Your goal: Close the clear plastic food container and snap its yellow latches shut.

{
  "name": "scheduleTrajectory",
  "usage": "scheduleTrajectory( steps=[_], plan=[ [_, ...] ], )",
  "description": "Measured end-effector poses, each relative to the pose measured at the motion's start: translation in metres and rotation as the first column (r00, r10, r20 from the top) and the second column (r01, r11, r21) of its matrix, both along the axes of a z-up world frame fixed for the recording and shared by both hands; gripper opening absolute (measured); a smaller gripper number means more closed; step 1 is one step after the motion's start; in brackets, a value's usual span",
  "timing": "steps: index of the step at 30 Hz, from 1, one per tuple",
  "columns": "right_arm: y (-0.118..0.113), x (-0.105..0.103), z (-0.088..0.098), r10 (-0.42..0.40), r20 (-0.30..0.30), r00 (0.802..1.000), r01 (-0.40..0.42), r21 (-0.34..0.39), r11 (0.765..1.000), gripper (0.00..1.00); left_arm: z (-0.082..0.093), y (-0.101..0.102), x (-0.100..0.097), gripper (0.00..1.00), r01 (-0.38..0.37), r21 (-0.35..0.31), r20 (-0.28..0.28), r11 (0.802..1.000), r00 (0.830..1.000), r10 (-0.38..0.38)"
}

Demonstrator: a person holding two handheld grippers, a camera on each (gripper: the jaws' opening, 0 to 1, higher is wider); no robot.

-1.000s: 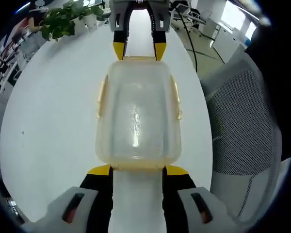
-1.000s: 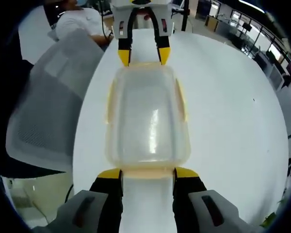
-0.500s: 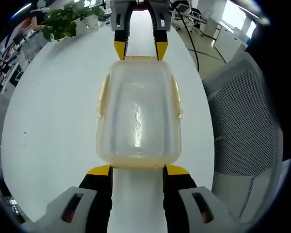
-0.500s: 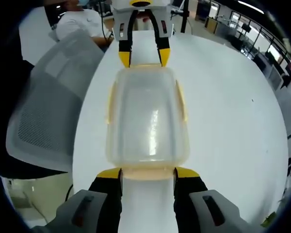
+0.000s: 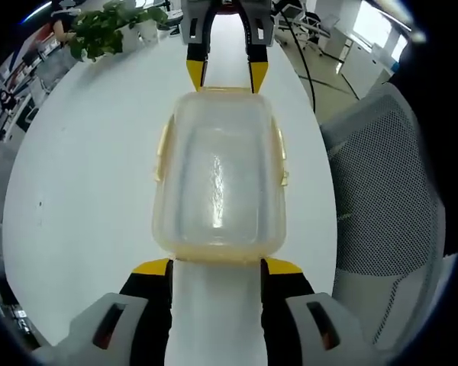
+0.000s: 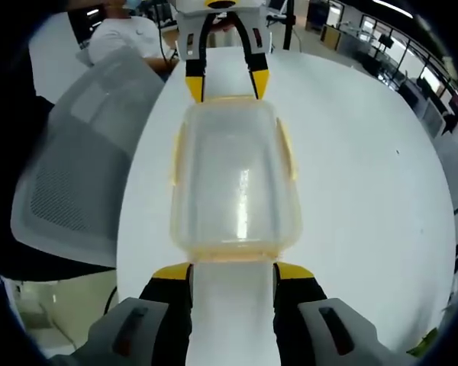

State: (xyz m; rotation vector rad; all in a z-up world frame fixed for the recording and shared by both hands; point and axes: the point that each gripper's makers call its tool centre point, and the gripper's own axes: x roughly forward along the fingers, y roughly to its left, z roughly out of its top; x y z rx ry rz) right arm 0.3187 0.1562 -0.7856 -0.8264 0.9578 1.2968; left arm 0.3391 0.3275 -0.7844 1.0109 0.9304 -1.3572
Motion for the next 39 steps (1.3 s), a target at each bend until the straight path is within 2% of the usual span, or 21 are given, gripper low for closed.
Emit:
scheduleTrajectory(
  steps=[12,21,23,26,29,33,39],
  plan=[
    [0.003,0.003,0.008,-0.064,-0.024,0.998,0.065,0.034,0.997,0.4,0.004,0.007,-0.001,0.45,-0.038,0.0,0.003,0.999,0.999,0.038],
    [0.004,0.004,0.013,-0.11,-0.041,0.993,0.112,0.059,0.992,0.37,0.007,0.009,-0.004,0.43,-0.078,-0.023,-0.024,0.997,0.997,0.078],
    [0.002,0.002,0.013,-0.136,-0.062,0.989,0.139,0.055,0.989,0.35,0.009,0.007,-0.001,0.41,-0.084,-0.038,-0.011,0.996,0.996,0.084],
    [0.001,0.002,0.014,-0.163,-0.071,0.984,0.167,0.063,0.984,0.35,0.01,0.005,-0.003,0.41,-0.116,-0.054,-0.036,0.992,0.993,0.114],
    [0.0,0.004,0.016,-0.212,-0.102,0.972,0.22,0.077,0.972,0.35,0.01,0.006,-0.001,0.46,-0.141,-0.055,-0.029,0.988,0.99,0.14],
    [0.002,0.006,0.019,-0.279,-0.142,0.95,0.294,0.103,0.95,0.35,0.012,0.006,-0.001,0.46,-0.204,-0.078,-0.064,0.976,0.978,0.199],
    [0.001,0.005,0.021,-0.314,-0.154,0.937,0.333,0.118,0.936,0.32,0.014,0.006,0.001,0.47,-0.276,-0.097,-0.08,0.956,0.96,0.269]
  ],
)
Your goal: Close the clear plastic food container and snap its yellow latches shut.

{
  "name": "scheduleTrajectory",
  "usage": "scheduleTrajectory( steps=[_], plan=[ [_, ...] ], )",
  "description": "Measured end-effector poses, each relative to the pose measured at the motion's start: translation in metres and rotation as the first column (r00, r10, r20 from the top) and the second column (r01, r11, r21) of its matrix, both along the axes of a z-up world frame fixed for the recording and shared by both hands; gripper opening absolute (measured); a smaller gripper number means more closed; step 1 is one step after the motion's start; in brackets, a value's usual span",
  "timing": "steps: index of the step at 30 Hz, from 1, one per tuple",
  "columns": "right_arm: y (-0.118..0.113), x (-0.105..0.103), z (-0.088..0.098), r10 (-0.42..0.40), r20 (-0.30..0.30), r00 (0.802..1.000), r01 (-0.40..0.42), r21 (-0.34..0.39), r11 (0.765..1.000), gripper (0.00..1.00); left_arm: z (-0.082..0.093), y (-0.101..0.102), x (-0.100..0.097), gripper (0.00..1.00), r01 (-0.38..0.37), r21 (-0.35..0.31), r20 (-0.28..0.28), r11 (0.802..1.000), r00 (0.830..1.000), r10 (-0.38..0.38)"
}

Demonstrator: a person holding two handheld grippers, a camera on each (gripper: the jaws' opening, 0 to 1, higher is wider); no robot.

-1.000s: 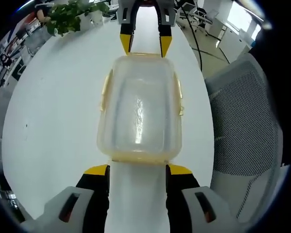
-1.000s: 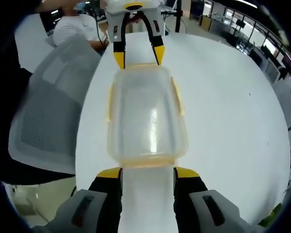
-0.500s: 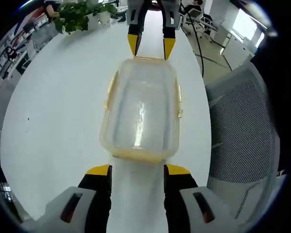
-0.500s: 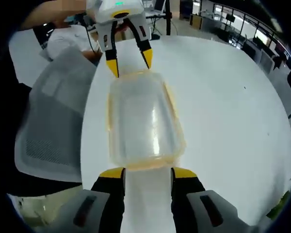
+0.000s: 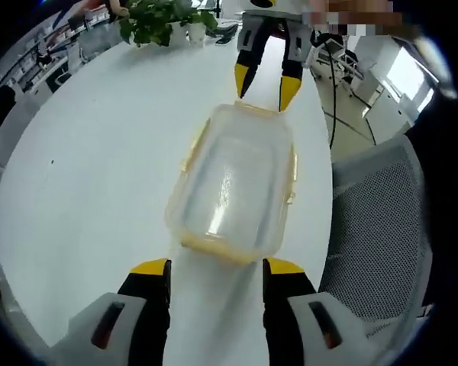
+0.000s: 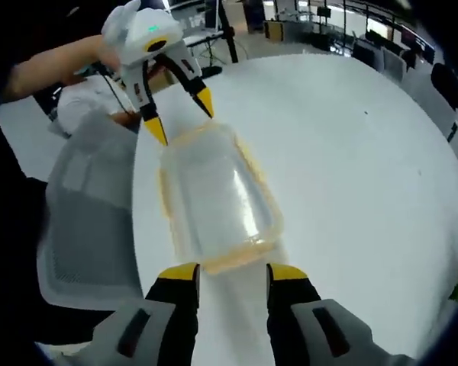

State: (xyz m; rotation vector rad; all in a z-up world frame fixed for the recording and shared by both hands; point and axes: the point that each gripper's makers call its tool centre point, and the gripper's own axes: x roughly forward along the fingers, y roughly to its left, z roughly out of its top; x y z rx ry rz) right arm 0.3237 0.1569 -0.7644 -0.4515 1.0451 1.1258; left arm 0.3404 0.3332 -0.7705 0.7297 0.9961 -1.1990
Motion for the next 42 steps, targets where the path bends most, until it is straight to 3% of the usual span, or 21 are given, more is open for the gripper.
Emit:
scheduleTrajectory(
  steps=[9,12,17,20,23,25,29,31,33,35,37,38,42],
  plan=[
    [0.0,0.0,0.001,-0.087,-0.028,0.996,0.087,0.026,0.996,0.3,0.004,-0.004,0.004,0.46,-0.137,-0.047,-0.055,0.989,0.989,0.135],
    [0.001,-0.001,0.003,-0.116,-0.053,0.992,0.118,0.045,0.992,0.3,0.005,-0.004,0.005,0.4,-0.156,-0.051,-0.051,0.987,0.987,0.153],
    [0.0,0.0,0.003,-0.172,-0.069,0.983,0.177,0.065,0.982,0.3,0.004,-0.005,0.006,0.45,-0.232,-0.076,-0.087,0.97,0.97,0.225],
    [0.001,0.001,0.003,-0.194,-0.072,0.978,0.199,0.073,0.977,0.29,0.004,-0.006,0.008,0.46,-0.315,-0.1,-0.125,0.944,0.945,0.302],
    [0.005,-0.001,0.003,-0.226,-0.111,0.968,0.237,0.099,0.966,0.29,0.007,-0.013,0.007,0.46,-0.398,-0.149,-0.2,0.905,0.909,0.366],
    [0.004,-0.001,0.001,-0.228,-0.106,0.968,0.238,0.092,0.967,0.29,0.006,-0.013,0.007,0.46,-0.438,-0.154,-0.226,0.886,0.888,0.4],
    [0.002,0.0,-0.001,-0.247,-0.109,0.963,0.256,0.086,0.963,0.28,0.005,-0.011,0.008,0.46,-0.456,-0.142,-0.228,0.878,0.879,0.42],
    [0.001,0.001,-0.001,-0.257,-0.106,0.961,0.266,0.085,0.96,0.28,0.005,-0.01,0.01,0.46,-0.484,-0.135,-0.235,0.865,0.863,0.447],
    [-0.002,0.003,-0.002,-0.274,-0.108,0.956,0.283,0.08,0.956,0.27,0.005,-0.007,0.014,0.47,-0.539,-0.136,-0.246,0.831,0.831,0.499],
    [-0.002,0.005,-0.001,-0.29,-0.104,0.951,0.299,0.084,0.951,0.27,0.003,-0.004,0.012,0.47,-0.596,-0.108,-0.281,0.795,0.786,0.551],
    [-0.002,0.005,-0.001,-0.308,-0.118,0.944,0.318,0.084,0.944,0.26,0.002,-0.003,0.013,0.46,-0.618,-0.106,-0.295,0.779,0.768,0.569],
    [-0.002,0.004,-0.002,-0.315,-0.124,0.941,0.326,0.08,0.942,0.26,0.0,-0.001,0.014,0.46,-0.643,-0.095,-0.293,0.76,0.748,0.596],
    [-0.001,0.003,-0.004,-0.329,-0.139,0.934,0.341,0.073,0.937,0.26,-0.005,-0.001,0.01,0.44,-0.649,-0.07,-0.298,0.758,0.738,0.605]
  ],
)
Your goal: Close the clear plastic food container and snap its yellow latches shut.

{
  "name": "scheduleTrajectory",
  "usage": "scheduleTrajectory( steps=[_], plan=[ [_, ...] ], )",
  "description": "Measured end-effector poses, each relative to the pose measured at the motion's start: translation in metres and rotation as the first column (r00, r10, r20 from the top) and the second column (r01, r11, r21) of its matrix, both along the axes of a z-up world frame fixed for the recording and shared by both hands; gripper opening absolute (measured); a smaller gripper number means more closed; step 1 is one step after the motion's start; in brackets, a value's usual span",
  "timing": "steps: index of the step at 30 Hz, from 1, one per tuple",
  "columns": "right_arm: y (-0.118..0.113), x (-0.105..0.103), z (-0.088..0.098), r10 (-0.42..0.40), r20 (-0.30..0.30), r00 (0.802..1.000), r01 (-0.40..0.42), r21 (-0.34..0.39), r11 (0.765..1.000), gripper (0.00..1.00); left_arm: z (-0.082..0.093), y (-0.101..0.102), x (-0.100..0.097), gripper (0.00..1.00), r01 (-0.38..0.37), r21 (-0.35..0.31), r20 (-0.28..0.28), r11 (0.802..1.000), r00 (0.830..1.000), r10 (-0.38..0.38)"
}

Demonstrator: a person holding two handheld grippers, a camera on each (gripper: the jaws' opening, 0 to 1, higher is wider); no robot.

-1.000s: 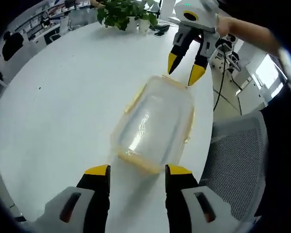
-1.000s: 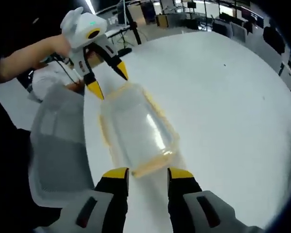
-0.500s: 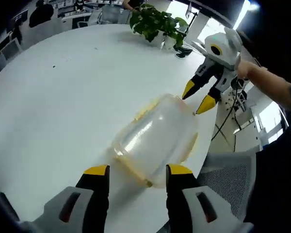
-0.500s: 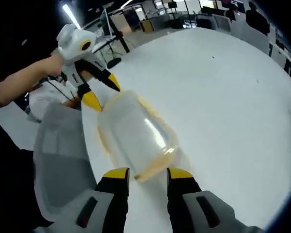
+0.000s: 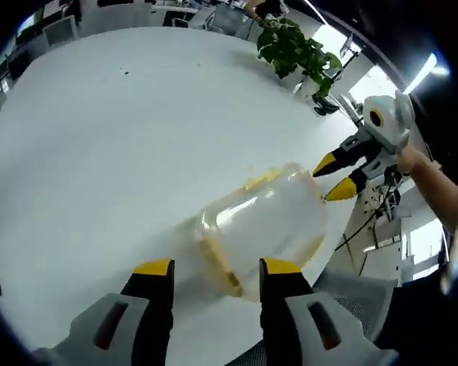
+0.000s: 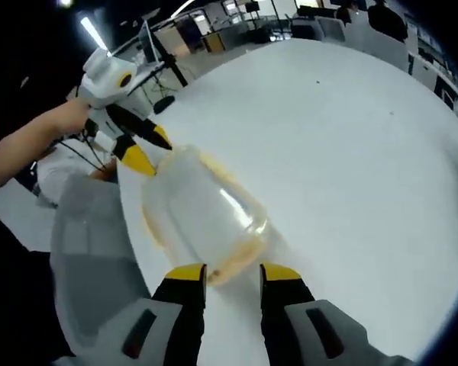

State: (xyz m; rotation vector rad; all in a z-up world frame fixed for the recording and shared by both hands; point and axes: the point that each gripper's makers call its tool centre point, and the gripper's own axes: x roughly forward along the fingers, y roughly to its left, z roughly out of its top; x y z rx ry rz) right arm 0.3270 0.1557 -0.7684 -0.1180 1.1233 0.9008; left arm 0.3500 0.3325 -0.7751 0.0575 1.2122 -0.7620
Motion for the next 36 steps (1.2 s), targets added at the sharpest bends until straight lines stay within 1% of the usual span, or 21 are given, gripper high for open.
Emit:
scheduleTrajectory(
  steps=[1,3,6,8,11,13,14,15,16,20,21,23,24,26,29,34,35,36],
  plan=[
    [0.0,0.001,-0.001,-0.007,-0.004,1.0,0.007,0.002,1.0,0.26,-0.002,0.001,-0.001,0.44,0.004,0.015,-0.001,1.0,1.0,-0.004],
    [0.001,0.002,0.0,-0.009,-0.001,1.0,0.009,0.005,1.0,0.26,-0.004,0.002,-0.005,0.44,0.007,0.023,-0.013,1.0,1.0,-0.006],
    [0.002,0.001,0.001,-0.014,-0.007,1.0,0.014,0.008,1.0,0.25,-0.005,0.0,-0.006,0.45,-0.008,0.008,-0.034,1.0,0.999,0.008],
    [0.004,0.002,0.001,-0.026,-0.011,1.0,0.026,0.015,1.0,0.25,-0.004,-0.004,-0.007,0.44,-0.028,-0.018,-0.058,0.999,0.998,0.027],
    [0.004,0.006,-0.002,-0.044,-0.022,0.999,0.045,0.024,0.999,0.25,-0.005,-0.004,-0.006,0.44,-0.034,-0.014,-0.051,0.999,0.998,0.034],
    [0.003,0.004,-0.005,-0.047,-0.025,0.999,0.048,0.018,0.999,0.24,-0.006,-0.004,-0.005,0.44,-0.038,-0.009,-0.049,0.999,0.998,0.037],
    [0.005,0.002,-0.005,-0.058,-0.042,0.997,0.059,0.033,0.998,0.25,-0.006,-0.004,-0.005,0.44,-0.046,-0.012,-0.058,0.999,0.997,0.045],
    [0.003,0.0,-0.007,-0.053,-0.053,0.997,0.054,0.022,0.998,0.25,-0.006,-0.004,-0.005,0.43,-0.055,-0.015,-0.065,0.998,0.996,0.053],
    [0.005,-0.001,-0.008,-0.049,-0.056,0.997,0.051,0.027,0.998,0.25,-0.006,-0.005,-0.006,0.43,-0.058,-0.016,-0.067,0.998,0.996,0.057],
    [0.006,0.0,-0.006,-0.063,-0.063,0.996,0.065,0.038,0.997,0.24,-0.006,-0.007,-0.006,0.43,-0.058,-0.015,-0.063,0.998,0.996,0.057],
    [0.007,0.001,-0.007,-0.063,-0.067,0.996,0.066,0.041,0.997,0.23,-0.007,-0.006,-0.006,0.43,-0.074,-0.021,-0.078,0.997,0.994,0.072],
    [0.009,0.0,-0.007,-0.076,-0.089,0.993,0.08,0.042,0.996,0.21,-0.007,-0.007,-0.008,0.41,-0.081,-0.045,-0.095,0.996,0.993,0.076],
    [0.009,0.001,-0.007,-0.076,-0.09,0.993,0.08,0.04,0.996,0.21,-0.007,-0.007,-0.008,0.4,-0.091,-0.047,-0.105,0.995,0.991,0.086],
    [0.009,0.001,-0.007,-0.07,-0.091,0.993,0.073,0.037,0.997,0.21,-0.006,-0.009,-0.009,0.39,-0.084,-0.054,-0.102,0.995,0.992,0.078],
    [0.008,0.0,-0.008,-0.077,-0.103,0.992,0.082,0.047,0.996,0.2,-0.005,-0.013,-0.011,0.32,-0.079,-0.072,-0.111,0.994,0.991,0.07],
    [0.008,-0.001,-0.008,-0.098,-0.125,0.987,0.106,0.063,0.992,0.2,-0.005,-0.015,-0.011,0.33,-0.085,-0.074,-0.12,0.994,0.99,0.075],
    [0.008,-0.001,-0.008,-0.103,-0.129,0.986,0.112,0.065,0.992,0.2,-0.006,-0.018,-0.013,0.33,-0.102,-0.089,-0.142,0.991,0.986,0.088],
    [0.008,-0.001,-0.008,-0.106,-0.129,0.986,0.115,0.064,0.991,0.2,-0.007,-0.018,-0.015,0.34,-0.114,-0.086,-0.153,0.99,0.983,0.1]
  ],
)
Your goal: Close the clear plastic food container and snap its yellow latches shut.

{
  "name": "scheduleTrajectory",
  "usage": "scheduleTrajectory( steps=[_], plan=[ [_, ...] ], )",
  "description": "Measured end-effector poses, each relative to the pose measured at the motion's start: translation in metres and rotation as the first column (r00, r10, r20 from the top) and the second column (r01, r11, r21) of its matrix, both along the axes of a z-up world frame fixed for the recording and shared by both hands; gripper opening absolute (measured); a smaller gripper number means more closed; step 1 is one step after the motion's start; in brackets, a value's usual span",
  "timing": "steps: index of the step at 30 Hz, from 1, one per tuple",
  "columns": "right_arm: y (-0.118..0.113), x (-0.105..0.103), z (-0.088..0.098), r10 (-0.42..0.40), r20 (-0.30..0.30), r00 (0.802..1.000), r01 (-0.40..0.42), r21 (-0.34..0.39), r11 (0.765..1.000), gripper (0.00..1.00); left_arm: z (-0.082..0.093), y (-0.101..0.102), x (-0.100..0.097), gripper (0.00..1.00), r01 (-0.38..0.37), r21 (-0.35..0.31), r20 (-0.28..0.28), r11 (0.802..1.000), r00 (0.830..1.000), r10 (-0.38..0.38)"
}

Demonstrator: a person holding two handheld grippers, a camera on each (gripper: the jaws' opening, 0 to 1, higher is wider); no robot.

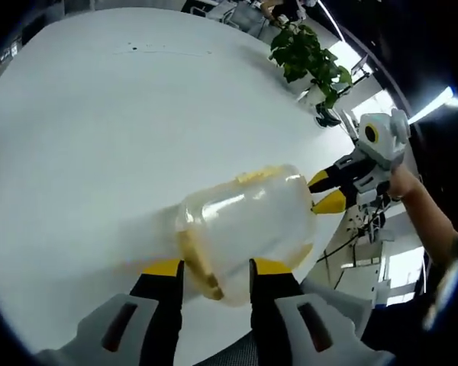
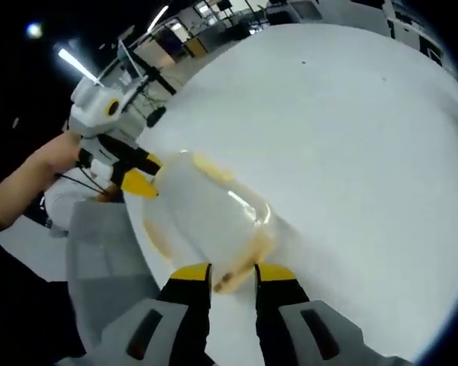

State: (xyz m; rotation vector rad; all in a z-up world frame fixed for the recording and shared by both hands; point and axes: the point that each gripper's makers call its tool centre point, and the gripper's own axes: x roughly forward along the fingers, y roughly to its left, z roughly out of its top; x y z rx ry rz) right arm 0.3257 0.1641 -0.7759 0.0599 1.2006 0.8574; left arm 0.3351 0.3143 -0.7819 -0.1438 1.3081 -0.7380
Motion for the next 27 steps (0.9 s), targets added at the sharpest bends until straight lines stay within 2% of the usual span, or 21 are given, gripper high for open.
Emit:
scheduleTrajectory(
  steps=[13,19,20,21,23,25,27],
  plan=[
    [0.001,-0.001,-0.001,-0.022,-0.007,1.0,0.022,-0.008,1.0,0.17,-0.001,0.001,0.002,0.32,0.009,0.014,0.013,1.0,1.0,-0.009],
    [0.002,-0.002,-0.001,-0.016,-0.017,1.0,0.016,-0.014,1.0,0.16,-0.001,-0.001,0.001,0.31,0.014,0.018,-0.009,1.0,1.0,-0.013],
    [0.003,-0.002,-0.001,-0.012,-0.023,1.0,0.012,-0.018,1.0,0.16,-0.001,-0.001,0.001,0.31,0.007,0.013,-0.013,1.0,1.0,-0.007],
    [0.003,-0.001,-0.001,-0.009,-0.023,1.0,0.008,-0.019,1.0,0.16,0.001,-0.002,-0.003,0.29,-0.066,0.0,-0.062,0.998,0.996,0.066],
    [0.003,-0.002,-0.001,-0.003,-0.04,0.999,0.002,-0.026,1.0,0.16,0.005,0.005,-0.005,0.29,-0.009,0.006,-0.029,1.0,1.0,0.009],
    [0.003,-0.003,-0.001,0.004,-0.044,0.999,-0.006,-0.027,1.0,0.16,0.003,0.007,-0.005,0.29,-0.009,0.001,-0.032,1.0,0.999,0.009],
    [0.002,-0.003,-0.001,-0.022,-0.077,0.997,0.021,-0.002,1.0,0.15,0.003,0.008,-0.005,0.29,-0.006,-0.002,-0.032,1.0,0.999,0.006]
  ],
)
